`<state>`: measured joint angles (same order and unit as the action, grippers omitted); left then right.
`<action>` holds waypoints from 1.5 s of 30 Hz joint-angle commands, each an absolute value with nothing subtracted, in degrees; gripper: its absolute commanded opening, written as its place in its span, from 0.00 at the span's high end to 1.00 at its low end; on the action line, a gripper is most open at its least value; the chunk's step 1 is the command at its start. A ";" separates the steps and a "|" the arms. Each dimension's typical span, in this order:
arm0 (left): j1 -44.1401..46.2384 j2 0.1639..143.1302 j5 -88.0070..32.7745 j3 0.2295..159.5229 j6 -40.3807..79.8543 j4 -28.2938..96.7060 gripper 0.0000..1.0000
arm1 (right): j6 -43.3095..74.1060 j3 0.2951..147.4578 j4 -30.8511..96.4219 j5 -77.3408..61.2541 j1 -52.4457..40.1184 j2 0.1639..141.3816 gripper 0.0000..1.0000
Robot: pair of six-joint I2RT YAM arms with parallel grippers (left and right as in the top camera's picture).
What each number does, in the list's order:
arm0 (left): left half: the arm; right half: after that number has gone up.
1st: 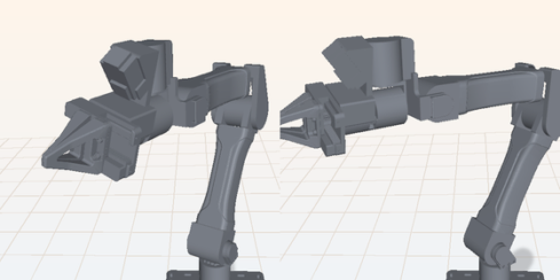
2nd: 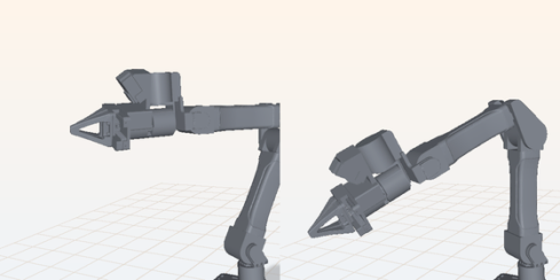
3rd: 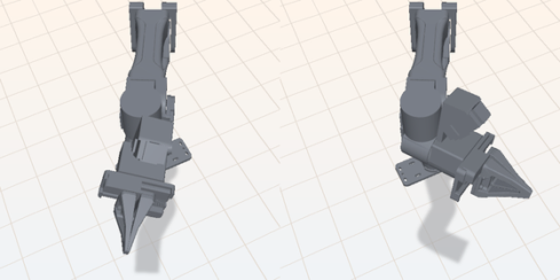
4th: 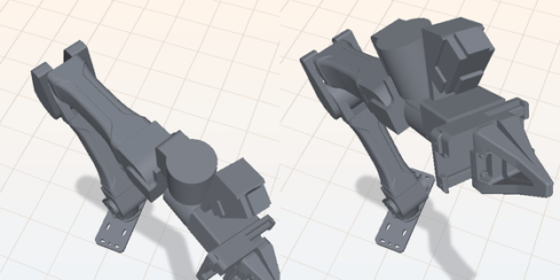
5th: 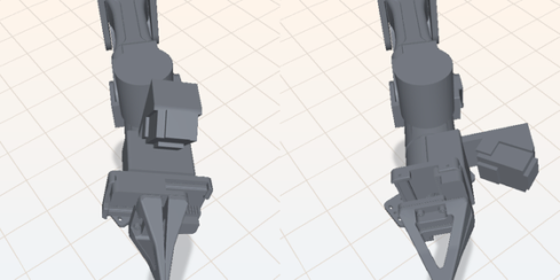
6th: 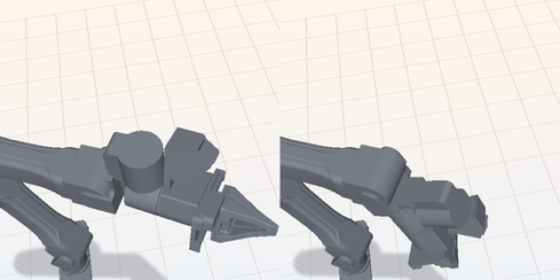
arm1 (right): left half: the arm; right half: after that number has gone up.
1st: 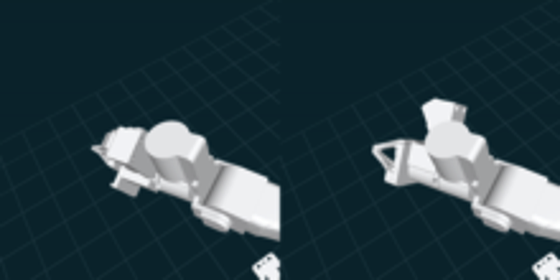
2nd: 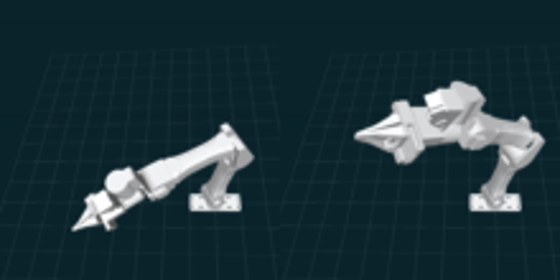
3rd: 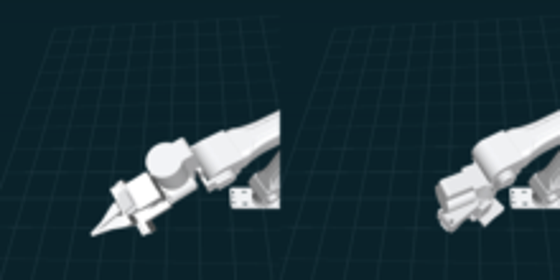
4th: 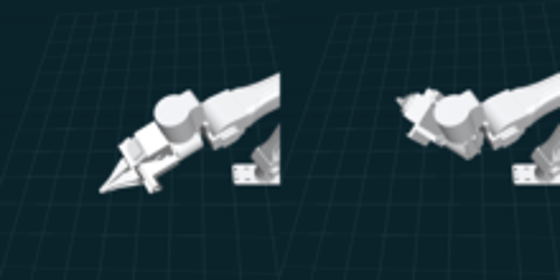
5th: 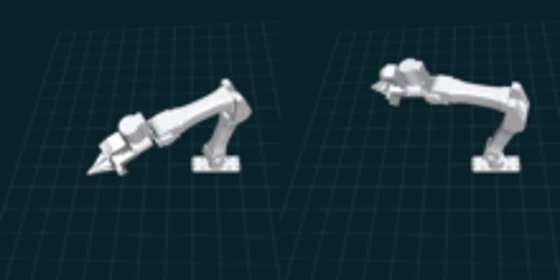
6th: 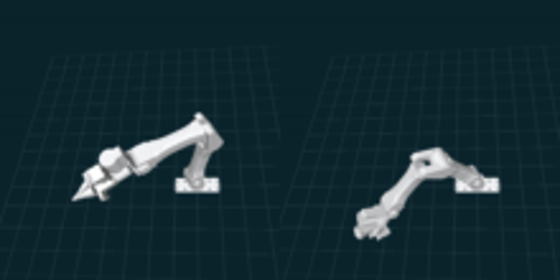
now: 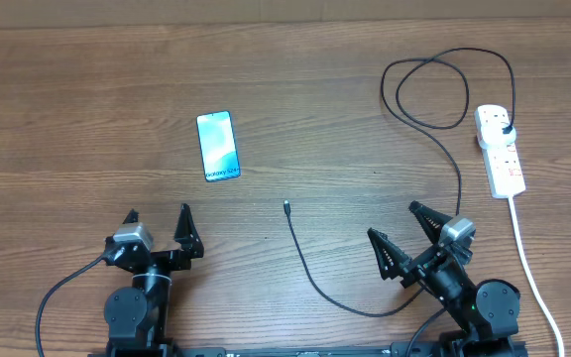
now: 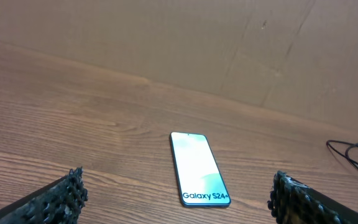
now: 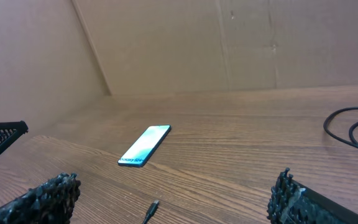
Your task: Plug charger to phone and switch on socket
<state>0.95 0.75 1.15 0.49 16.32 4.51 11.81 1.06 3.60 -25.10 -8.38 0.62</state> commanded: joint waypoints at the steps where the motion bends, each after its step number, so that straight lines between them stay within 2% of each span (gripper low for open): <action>1: 0.34 0.25 1.58 0.27 15.40 4.36 0.00 | 11.94 0.45 3.09 -25.15 -8.67 0.16 0.00; 10: 0.34 0.25 -9.08 1.32 9.78 4.32 0.00 | 11.92 0.45 3.11 -25.12 -8.67 0.16 0.00; 20: 0.36 4.97 -8.95 11.81 6.44 12.62 0.00 | 11.94 0.45 3.11 -25.15 -8.67 0.16 0.00; 27: 0.45 20.25 -9.08 23.42 6.31 18.33 0.00 | 11.92 0.45 3.09 -25.15 -8.67 0.16 0.00; 36: 0.58 44.60 -9.04 45.84 6.20 34.09 0.00 | 11.94 0.45 3.11 -25.15 -8.67 0.16 0.00; 45: 6.20 65.43 -9.04 59.68 6.20 43.24 0.00 | 11.92 0.45 3.11 -25.15 -8.67 0.16 0.00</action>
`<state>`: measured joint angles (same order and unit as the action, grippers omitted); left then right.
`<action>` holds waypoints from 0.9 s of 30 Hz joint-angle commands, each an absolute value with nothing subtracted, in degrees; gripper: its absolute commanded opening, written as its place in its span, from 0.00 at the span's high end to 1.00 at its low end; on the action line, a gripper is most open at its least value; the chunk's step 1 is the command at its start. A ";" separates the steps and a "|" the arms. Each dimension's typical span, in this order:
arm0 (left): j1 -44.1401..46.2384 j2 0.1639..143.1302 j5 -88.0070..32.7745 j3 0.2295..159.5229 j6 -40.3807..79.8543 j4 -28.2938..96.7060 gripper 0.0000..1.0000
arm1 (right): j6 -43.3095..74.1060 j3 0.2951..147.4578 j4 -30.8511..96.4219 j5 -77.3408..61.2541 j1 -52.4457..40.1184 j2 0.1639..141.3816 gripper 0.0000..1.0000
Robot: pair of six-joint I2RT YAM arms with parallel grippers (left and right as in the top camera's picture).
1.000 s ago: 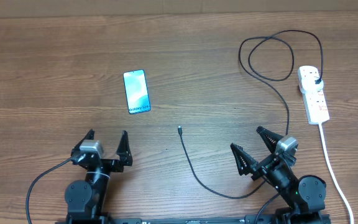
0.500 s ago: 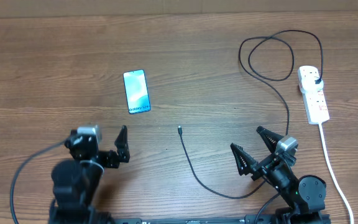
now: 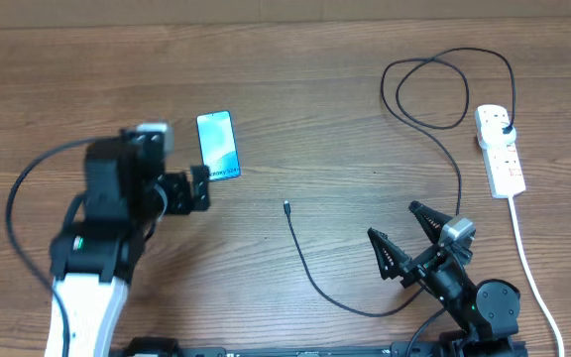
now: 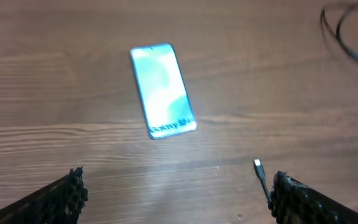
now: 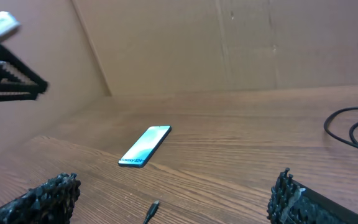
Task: Plug charger to phone and switch on socket
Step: 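Move the left gripper forward over the Galaxy phone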
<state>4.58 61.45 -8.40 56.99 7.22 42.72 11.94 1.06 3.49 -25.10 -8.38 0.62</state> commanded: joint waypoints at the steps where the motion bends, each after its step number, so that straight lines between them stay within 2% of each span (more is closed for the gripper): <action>1: 6.57 66.92 -9.06 59.75 6.20 42.94 0.00 | 11.92 0.45 3.11 -25.12 -8.67 0.16 0.00; 8: 6.90 76.47 -18.46 59.75 6.42 40.53 0.00 | 11.94 0.45 3.09 -25.15 -8.67 0.16 0.00; 16: 6.90 83.09 -19.57 59.75 6.90 39.48 0.00 | 11.94 0.45 3.09 -25.15 -8.67 0.16 0.00; 23: 7.11 85.08 -18.46 59.75 6.83 39.16 0.00 | 11.94 0.45 3.11 -25.15 -8.67 0.16 0.00; 27: 9.65 85.06 -9.82 60.93 10.68 40.97 0.00 | 11.94 0.45 3.11 -25.15 -8.67 0.16 0.00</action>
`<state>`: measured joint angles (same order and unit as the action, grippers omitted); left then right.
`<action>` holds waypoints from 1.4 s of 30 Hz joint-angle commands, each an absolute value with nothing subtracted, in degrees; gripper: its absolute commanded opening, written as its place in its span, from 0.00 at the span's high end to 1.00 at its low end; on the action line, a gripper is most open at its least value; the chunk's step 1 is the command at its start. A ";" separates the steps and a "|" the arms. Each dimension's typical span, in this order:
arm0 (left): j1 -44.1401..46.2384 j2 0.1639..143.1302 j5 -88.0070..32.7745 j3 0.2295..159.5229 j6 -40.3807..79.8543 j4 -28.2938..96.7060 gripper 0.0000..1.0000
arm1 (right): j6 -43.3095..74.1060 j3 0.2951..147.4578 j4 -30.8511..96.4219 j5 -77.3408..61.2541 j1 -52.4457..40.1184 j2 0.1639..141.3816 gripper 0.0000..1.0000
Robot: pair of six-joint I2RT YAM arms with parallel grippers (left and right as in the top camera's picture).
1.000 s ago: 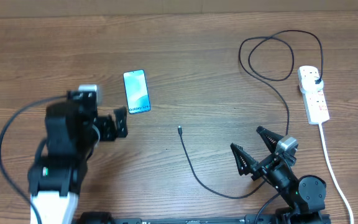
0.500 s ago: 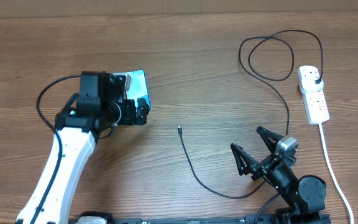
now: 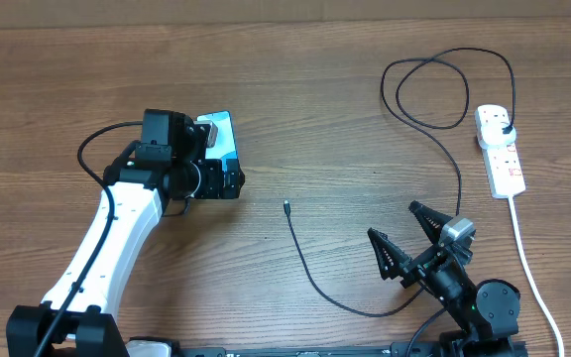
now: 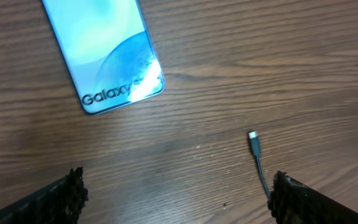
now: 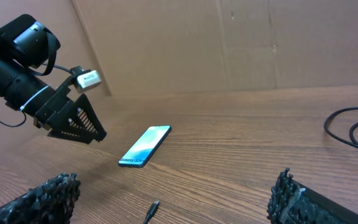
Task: Plug charger to phone and switch on socket
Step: 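Move the left gripper forward over the Galaxy phone, then lower the left gripper and grasp the phone's bottom edge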
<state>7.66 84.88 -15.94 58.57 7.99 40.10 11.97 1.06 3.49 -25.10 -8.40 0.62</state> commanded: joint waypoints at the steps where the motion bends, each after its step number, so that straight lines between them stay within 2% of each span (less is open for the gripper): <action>1: 11.00 85.06 -6.42 61.65 11.62 41.91 0.00 | 11.94 0.45 3.11 -25.15 -8.67 0.16 0.00; 5: 17.65 85.06 7.16 64.99 14.72 44.45 0.00 | 11.92 0.45 3.11 -25.15 -8.67 0.16 0.00; 8: 20.78 85.19 12.53 67.68 19.25 45.28 0.00 | 11.94 0.45 3.11 -25.15 -8.67 0.16 0.00; 14: 20.40 89.78 9.87 75.83 25.17 49.56 0.00 | 11.94 0.45 3.11 -25.15 -8.67 0.16 0.00; 21: 20.18 103.90 9.82 92.62 27.77 64.90 0.00 | 11.92 0.45 3.11 -25.15 -8.67 0.16 0.00; 24: 19.70 108.79 7.97 96.73 28.21 67.31 0.00 | 11.94 0.45 3.11 -25.15 -8.67 0.16 0.00; 35: 14.79 116.36 1.74 98.32 29.93 63.59 0.00 | 11.92 0.45 3.09 -25.15 -8.67 0.16 0.00; 42: 14.00 116.68 1.69 98.30 23.57 61.76 0.00 | 11.94 0.45 3.11 -25.15 -8.67 0.16 0.00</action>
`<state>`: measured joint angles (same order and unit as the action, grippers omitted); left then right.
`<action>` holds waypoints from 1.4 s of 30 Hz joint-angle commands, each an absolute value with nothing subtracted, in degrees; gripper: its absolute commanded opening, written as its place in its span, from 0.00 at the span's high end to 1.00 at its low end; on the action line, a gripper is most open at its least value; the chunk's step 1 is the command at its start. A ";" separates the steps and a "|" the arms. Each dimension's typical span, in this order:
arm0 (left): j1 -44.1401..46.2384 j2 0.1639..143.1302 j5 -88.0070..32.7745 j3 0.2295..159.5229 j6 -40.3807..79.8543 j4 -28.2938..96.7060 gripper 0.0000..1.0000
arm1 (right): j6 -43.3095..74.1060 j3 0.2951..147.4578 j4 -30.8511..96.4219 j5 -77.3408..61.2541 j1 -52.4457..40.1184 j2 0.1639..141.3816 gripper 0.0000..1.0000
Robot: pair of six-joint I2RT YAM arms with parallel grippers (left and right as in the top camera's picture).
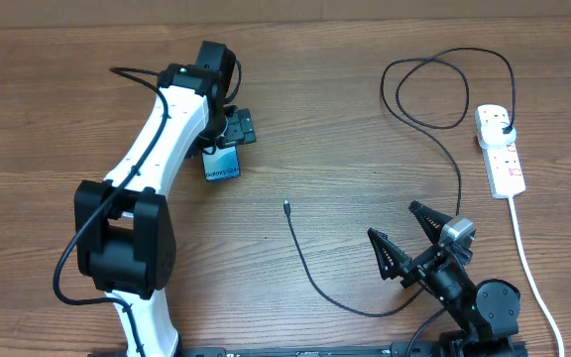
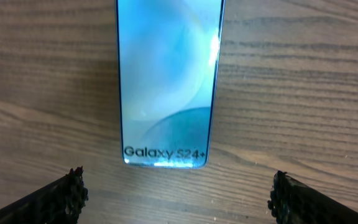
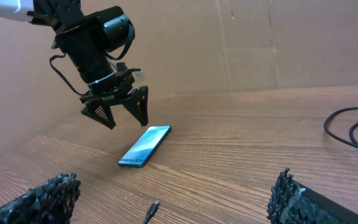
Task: Plug charger to phone and switch on socket
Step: 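Lower the left gripper and grasp the phone's bottom edge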
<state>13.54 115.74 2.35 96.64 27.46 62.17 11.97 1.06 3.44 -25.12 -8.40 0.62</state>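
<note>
A phone [image 1: 222, 166] with a lit blue screen lies flat on the wooden table; it fills the left wrist view as phone [image 2: 168, 81] and shows as phone [image 3: 145, 145] in the right wrist view. My left gripper [image 1: 228, 132] hovers open just above its far half, fingers spread to either side. The black charger cable's plug [image 1: 286, 208] lies loose on the table, right of the phone; it appears as plug [image 3: 152, 211]. The white socket strip [image 1: 500, 149] sits at the far right with the cable's adapter in it. My right gripper [image 1: 416, 236] rests open near the front edge.
The black cable [image 1: 434, 99] loops at the back right and runs down across the table [image 1: 345, 119] to the plug. A white lead [image 1: 533, 268] runs from the socket strip to the front right. A cardboard wall [image 3: 260, 43] stands behind the table.
My left arm has reached farther back and now holds its open gripper right over the phone's far half. The cable plug is gone from its view. The right arm has not moved.
Both arms rested open at the front edge, the phone and cable lying apart. The left arm then stood beside the phone's near end, then closer to it, and now hangs over the phone. Phone, cable and socket strip have not moved.
</note>
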 commanded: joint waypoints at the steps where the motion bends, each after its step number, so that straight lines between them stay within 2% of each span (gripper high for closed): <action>1: 14.15 116.71 1.96 98.30 21.87 61.43 0.00 | 11.94 0.45 3.11 -25.15 -8.67 0.16 0.00; 7: 13.82 117.34 2.11 98.30 17.69 60.34 0.00 | 11.92 0.45 3.11 -25.15 -8.67 0.16 0.00; 23: 13.80 125.91 3.60 98.30 21.15 58.15 0.00 | 11.92 0.45 3.09 -25.15 -8.67 0.16 0.00; 42: 12.99 126.02 7.90 98.26 22.39 54.96 0.00 | 11.94 0.45 3.11 -25.15 -8.67 0.16 0.00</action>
<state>13.72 125.51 6.72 96.90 21.04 55.35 11.97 1.06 3.46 -25.10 -8.40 0.62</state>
